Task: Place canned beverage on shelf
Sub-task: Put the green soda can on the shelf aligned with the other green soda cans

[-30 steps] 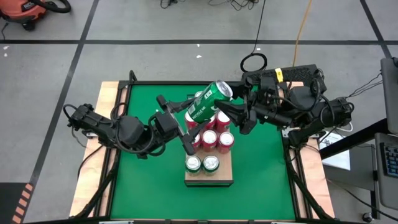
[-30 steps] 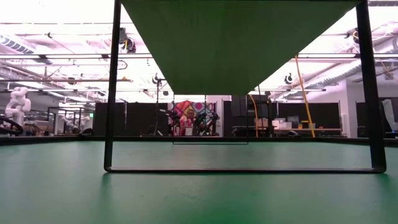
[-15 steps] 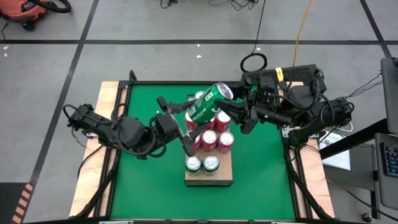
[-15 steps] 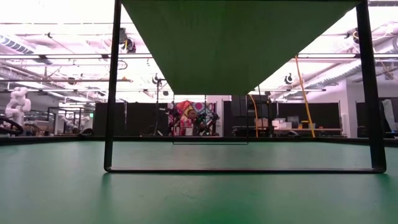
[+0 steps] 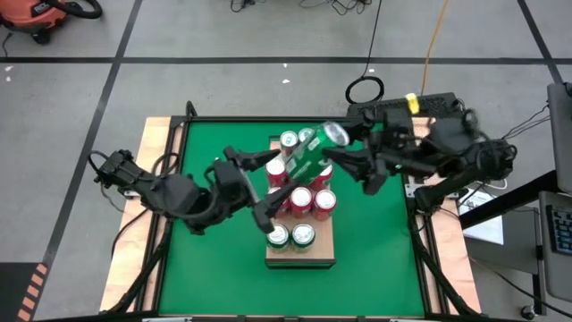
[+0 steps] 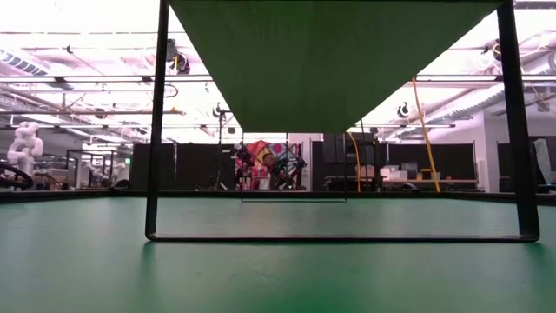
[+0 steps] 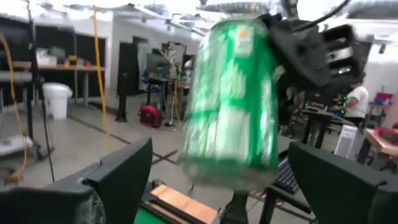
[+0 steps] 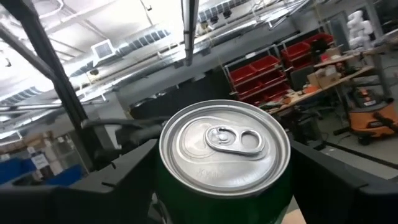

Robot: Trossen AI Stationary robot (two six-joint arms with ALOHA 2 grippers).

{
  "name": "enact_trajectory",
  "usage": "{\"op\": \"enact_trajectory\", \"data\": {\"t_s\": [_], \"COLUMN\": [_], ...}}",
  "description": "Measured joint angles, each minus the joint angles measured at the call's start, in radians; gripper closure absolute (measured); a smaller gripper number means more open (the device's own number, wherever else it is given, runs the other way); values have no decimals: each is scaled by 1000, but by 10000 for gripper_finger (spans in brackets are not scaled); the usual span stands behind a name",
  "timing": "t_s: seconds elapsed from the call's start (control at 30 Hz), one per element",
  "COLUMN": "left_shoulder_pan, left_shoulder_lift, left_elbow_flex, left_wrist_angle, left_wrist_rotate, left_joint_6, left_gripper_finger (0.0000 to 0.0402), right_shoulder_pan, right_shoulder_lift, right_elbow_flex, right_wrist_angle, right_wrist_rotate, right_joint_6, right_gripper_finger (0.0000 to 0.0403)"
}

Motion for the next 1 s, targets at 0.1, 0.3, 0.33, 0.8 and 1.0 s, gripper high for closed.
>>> {"op": "enact_trajectory", "data": {"t_s": [0.1, 0.3, 0.33, 0.8, 1.0], "left_shoulder_pan": [-5, -27, -29, -67, -84], "left_shoulder_lift": [4, 3, 3, 3, 0], "left_elbow_flex": [-1, -1, -1, -2, -2], "left_wrist_angle": [-5, -9, -10, -11, -11], "left_wrist_rotate": [-17, -61, -65, -101, -124], "left_joint_6": [-24, -23, -21, -68, -69], "left_gripper_finger": [20, 18, 18, 18, 18], "right_shoulder_pan": [4, 35, 44, 217, 285], "right_shoulder_lift": [-32, -96, -108, -154, -154], "right_elbow_flex": [0, 0, 0, 1, 1], "right_wrist_angle": [-18, -52, -57, -206, -274], "right_wrist_rotate": [-3, -14, -15, -17, -18], "right_joint_6": [0, -32, -41, -73, -73], "right_gripper_finger": [110, 111, 111, 109, 109]}}
